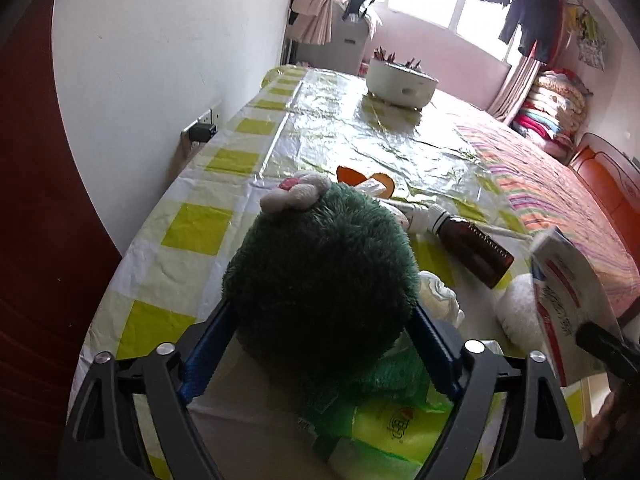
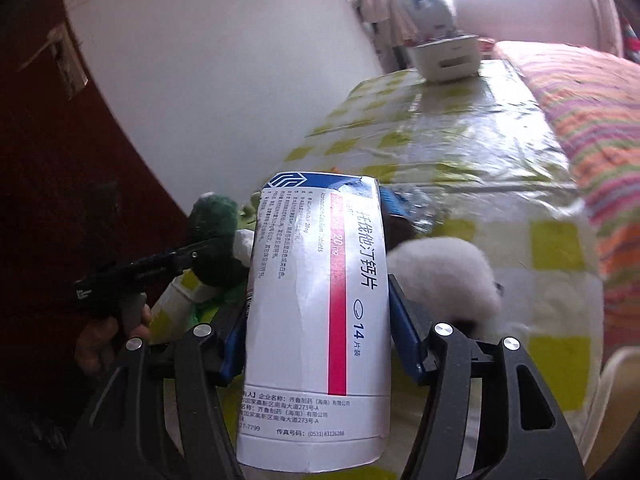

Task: Collect trash
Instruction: 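Grasp the white medicine box with right gripper while left grasps green plush toy, then drop the medicine box into the bin while left gripper carries the plush toy there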

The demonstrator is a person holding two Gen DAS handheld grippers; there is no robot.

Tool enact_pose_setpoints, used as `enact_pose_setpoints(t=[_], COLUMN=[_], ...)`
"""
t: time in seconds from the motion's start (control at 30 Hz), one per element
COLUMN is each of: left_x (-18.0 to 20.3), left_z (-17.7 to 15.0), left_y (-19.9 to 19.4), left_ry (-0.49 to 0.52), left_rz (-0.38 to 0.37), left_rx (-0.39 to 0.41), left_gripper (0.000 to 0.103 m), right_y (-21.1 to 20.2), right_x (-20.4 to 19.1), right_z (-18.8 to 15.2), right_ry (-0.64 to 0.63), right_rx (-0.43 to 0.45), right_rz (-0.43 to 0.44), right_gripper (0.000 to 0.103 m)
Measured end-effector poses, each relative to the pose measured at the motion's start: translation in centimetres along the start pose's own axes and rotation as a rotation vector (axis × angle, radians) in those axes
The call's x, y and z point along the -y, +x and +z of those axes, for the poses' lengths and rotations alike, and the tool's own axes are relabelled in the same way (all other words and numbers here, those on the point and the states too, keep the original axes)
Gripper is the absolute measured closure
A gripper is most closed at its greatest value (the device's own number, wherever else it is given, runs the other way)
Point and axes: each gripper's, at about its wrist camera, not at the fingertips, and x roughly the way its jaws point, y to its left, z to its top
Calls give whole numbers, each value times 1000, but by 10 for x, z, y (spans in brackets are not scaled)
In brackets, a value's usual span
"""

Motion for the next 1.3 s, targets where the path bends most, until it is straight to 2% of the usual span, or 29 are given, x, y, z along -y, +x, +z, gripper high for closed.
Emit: enact_pose_setpoints(t=[0.23,0.43,0.67,0.9,1.3], left_x=[4,8,32,70,168], left_z=[5,10,13,11,-11], left_y=[-14,-35,-62,-72,-71], left_ry=[-21,-47,-4,59,211], left_rz=[-2,-40,-81,-152,-300], left_rx=[85,165,234,242,201], left_gripper=[36,39,39,39,39], right_y=[-22,-43,-70,-101,-159], right_x=[22,20,23,33,69], right_z=[-10,-14,-23,-35,-71], right_ry=[65,52,50,68,164], right_rx=[75,146,217,282,371], right_rz=[-41,-88,-134,-199,-367], right_gripper=[43,43,43,43,43])
